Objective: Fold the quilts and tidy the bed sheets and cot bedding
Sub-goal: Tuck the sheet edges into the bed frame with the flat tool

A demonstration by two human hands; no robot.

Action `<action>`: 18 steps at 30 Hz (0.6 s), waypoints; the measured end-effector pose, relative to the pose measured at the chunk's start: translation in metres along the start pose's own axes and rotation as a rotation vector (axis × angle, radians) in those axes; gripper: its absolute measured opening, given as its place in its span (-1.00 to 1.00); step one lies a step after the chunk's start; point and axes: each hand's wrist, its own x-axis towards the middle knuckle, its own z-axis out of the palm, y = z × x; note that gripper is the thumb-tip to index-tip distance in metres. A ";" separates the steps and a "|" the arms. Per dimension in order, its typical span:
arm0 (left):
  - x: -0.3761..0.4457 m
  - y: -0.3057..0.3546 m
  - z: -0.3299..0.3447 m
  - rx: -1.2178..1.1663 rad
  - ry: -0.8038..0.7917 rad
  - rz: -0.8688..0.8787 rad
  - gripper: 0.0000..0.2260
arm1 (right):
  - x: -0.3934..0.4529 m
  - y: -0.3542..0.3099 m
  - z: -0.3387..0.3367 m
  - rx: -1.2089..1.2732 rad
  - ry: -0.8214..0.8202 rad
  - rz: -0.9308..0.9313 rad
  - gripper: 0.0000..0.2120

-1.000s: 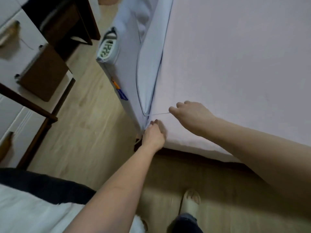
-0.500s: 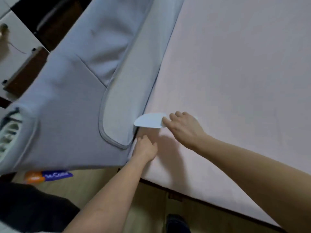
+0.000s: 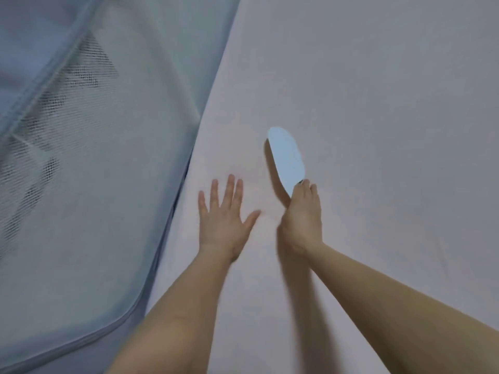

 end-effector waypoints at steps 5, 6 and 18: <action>0.018 -0.036 -0.022 -0.108 0.019 -0.282 -0.33 | -0.003 -0.009 0.001 0.303 0.039 0.007 -0.51; 0.025 -0.026 -0.025 -0.078 0.112 -0.088 -0.37 | 0.004 -0.008 -0.005 0.327 0.085 0.019 -0.52; 0.060 0.023 -0.088 -0.019 -0.346 -0.298 -0.46 | 0.020 -0.001 -0.053 0.168 -0.247 -0.122 -0.65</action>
